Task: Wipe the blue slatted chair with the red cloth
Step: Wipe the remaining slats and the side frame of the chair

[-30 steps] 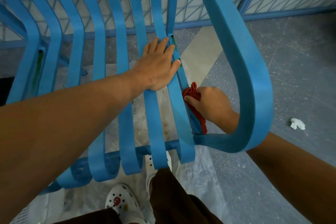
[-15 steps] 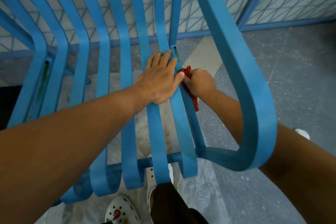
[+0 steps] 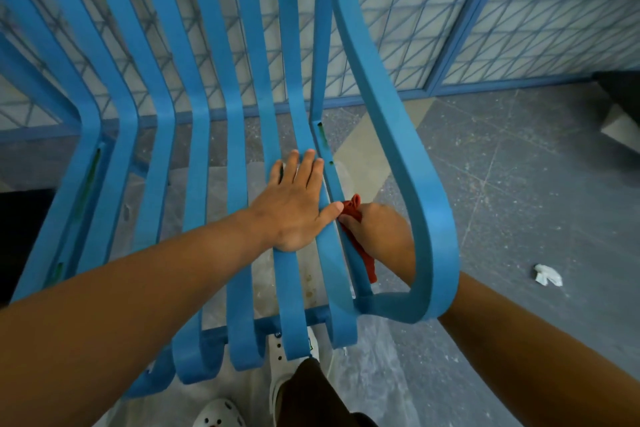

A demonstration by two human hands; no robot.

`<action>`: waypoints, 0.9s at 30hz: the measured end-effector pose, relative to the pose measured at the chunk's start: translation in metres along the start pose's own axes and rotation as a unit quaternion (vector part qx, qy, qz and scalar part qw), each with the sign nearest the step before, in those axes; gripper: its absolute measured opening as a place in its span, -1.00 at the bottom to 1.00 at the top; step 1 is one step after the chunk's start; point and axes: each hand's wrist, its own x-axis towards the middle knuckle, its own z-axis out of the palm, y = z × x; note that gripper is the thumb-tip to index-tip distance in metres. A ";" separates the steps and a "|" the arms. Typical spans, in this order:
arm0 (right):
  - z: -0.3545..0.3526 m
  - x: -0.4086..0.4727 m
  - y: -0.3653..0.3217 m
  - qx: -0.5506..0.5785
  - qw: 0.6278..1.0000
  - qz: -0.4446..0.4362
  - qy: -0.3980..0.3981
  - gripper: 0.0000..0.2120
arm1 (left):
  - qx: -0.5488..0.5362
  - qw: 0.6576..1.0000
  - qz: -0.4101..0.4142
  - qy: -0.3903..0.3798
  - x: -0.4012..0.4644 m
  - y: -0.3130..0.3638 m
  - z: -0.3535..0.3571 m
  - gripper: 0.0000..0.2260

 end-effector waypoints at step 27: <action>0.002 0.100 -0.025 -0.003 0.999 0.024 0.047 -0.63 | 0.013 0.999 0.011 -0.032 0.041 -0.055 -0.013 -0.33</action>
